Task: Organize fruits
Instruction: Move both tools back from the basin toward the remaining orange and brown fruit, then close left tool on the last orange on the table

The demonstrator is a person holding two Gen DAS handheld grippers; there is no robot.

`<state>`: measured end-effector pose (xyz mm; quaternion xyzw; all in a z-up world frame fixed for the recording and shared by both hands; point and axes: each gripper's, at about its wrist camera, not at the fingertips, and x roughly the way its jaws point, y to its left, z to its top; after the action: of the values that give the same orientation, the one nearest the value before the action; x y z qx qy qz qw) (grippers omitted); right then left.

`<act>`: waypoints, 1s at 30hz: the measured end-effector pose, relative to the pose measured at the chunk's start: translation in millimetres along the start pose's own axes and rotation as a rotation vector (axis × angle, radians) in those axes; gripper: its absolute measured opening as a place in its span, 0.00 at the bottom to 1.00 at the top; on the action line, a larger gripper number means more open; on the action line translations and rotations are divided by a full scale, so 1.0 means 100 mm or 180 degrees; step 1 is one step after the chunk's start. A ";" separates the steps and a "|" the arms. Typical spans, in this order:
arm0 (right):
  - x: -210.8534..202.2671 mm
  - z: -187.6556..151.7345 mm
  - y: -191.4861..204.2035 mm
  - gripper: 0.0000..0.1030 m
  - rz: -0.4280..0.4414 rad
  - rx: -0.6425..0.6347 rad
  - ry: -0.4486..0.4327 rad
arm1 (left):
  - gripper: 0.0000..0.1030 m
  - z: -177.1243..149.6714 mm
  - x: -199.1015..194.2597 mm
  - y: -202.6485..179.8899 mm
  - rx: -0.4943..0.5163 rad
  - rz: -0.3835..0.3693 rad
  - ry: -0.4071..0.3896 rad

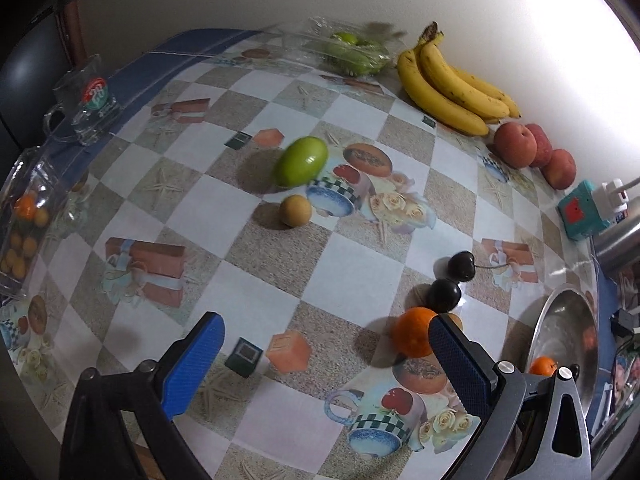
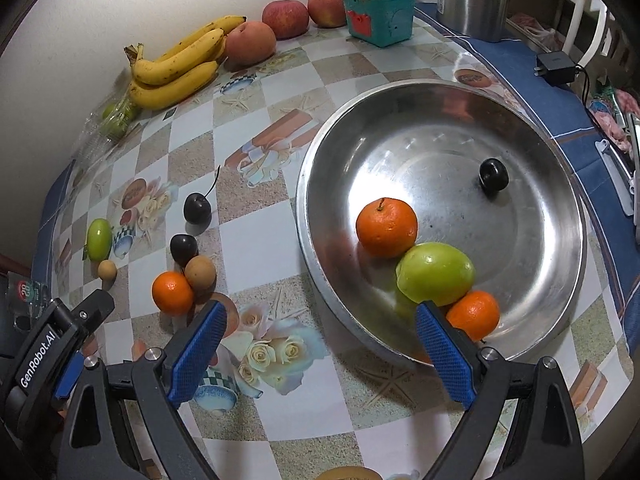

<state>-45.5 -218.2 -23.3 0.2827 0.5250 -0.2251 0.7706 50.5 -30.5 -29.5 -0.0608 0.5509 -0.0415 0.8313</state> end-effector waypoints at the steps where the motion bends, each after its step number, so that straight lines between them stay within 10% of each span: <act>1: 0.01 0.01 0.01 0.92 0.0002 0.0002 -0.0002 | 1.00 0.00 0.02 -0.01 0.0005 -0.0020 0.0033; 20: 0.11 0.19 -0.02 0.92 -0.0124 0.0102 0.0021 | 0.99 -0.01 0.36 -0.22 -0.0019 -0.0237 0.0365; 30: 0.12 0.18 -0.06 0.92 -0.0145 0.0142 0.0038 | 0.72 -0.03 0.38 -0.30 -0.0047 -0.0544 0.0430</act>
<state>-32.8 -235.1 -30.1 0.2892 0.5308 -0.2526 0.7556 62.7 -65.2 -61.2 -0.1108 0.5988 -0.1122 0.7852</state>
